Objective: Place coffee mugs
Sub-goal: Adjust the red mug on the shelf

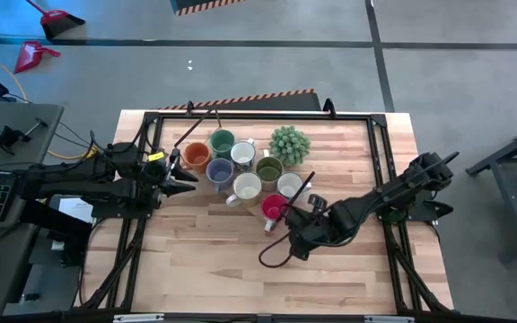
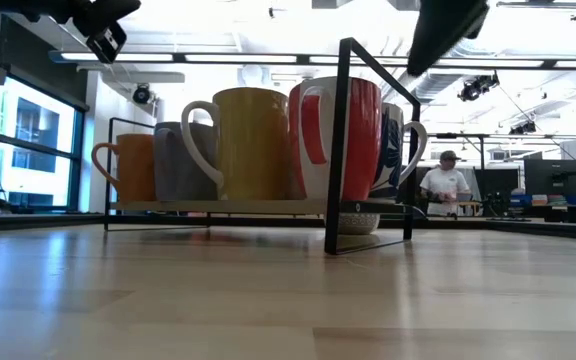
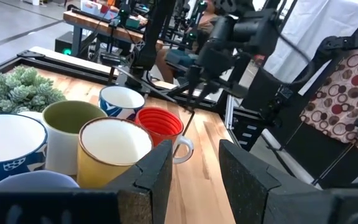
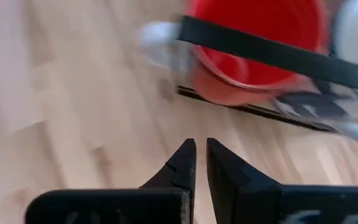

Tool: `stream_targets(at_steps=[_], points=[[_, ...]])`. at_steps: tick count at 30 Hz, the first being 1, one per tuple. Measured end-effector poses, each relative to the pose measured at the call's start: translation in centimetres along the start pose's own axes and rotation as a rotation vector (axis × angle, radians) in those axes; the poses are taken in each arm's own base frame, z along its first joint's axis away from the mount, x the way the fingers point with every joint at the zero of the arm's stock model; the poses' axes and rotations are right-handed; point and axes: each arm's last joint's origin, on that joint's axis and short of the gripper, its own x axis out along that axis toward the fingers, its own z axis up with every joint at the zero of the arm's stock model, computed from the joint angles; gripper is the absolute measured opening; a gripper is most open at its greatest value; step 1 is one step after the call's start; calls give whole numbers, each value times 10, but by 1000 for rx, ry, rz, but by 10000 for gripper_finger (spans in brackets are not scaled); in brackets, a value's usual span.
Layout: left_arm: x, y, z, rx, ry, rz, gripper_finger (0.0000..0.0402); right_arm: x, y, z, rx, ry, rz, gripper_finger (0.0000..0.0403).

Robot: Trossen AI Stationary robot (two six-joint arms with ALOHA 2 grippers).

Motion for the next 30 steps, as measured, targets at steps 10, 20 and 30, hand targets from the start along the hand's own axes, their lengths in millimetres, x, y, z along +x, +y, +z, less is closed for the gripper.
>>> stream_targets(at_steps=[10,20,30], points=[[0,0,0,-16,-1,-1,120,8,-2,0,67,-41,-110,16],[0,0,0,-16,-1,-2,120,10,-6,5,72,-41,-101,16],[0,0,0,-16,-1,-2,120,14,-12,13,99,-54,-101,16]])
